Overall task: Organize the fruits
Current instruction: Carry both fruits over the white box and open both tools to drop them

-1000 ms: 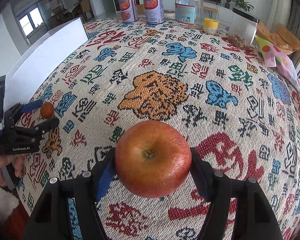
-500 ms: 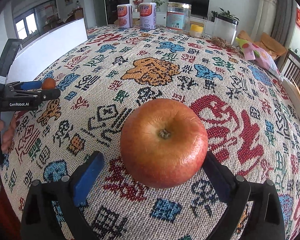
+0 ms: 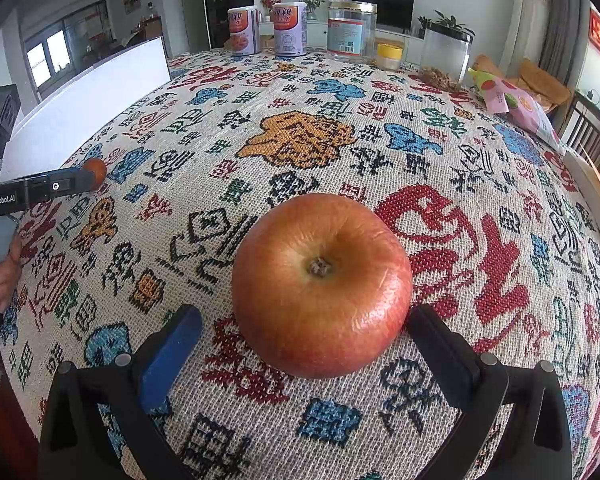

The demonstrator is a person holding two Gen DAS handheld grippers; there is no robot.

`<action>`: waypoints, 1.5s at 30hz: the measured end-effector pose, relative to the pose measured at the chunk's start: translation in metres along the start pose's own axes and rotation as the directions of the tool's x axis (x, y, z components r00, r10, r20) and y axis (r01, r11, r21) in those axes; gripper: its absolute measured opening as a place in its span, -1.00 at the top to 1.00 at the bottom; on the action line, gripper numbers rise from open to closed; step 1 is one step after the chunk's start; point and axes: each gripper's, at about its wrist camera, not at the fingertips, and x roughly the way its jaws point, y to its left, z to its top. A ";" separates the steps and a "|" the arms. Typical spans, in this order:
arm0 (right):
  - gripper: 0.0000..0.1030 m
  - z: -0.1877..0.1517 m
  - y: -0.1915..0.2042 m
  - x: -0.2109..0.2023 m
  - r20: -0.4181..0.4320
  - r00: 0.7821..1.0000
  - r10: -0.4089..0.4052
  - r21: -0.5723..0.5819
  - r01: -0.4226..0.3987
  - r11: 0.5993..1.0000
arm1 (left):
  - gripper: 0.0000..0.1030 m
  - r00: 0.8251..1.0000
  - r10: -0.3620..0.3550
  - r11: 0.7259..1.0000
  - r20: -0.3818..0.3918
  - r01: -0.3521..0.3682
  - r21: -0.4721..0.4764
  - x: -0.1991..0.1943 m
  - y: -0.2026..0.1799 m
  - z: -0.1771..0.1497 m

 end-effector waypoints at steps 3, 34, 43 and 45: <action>-1.00 0.000 0.000 0.000 0.000 1.000 0.000 0.000 0.000 1.000 | -0.93 0.999 0.052 0.998 -0.010 -0.051 0.037 0.003 -0.011 0.000; -0.34 0.134 0.158 -0.066 0.047 0.863 0.503 -0.099 -0.497 0.862 | 0.43 0.965 0.134 0.919 0.227 -0.036 -0.392 -0.250 0.118 0.067; -0.34 0.242 0.341 -0.013 -0.146 0.857 0.495 -0.326 -0.514 0.793 | 0.43 0.929 0.365 0.754 -0.052 -0.328 -0.569 -0.172 0.260 0.072; -0.34 0.254 0.364 0.018 -0.234 0.870 0.434 -0.323 -0.491 0.810 | 0.42 0.926 0.364 0.743 -0.103 -0.355 -0.567 -0.155 0.274 0.071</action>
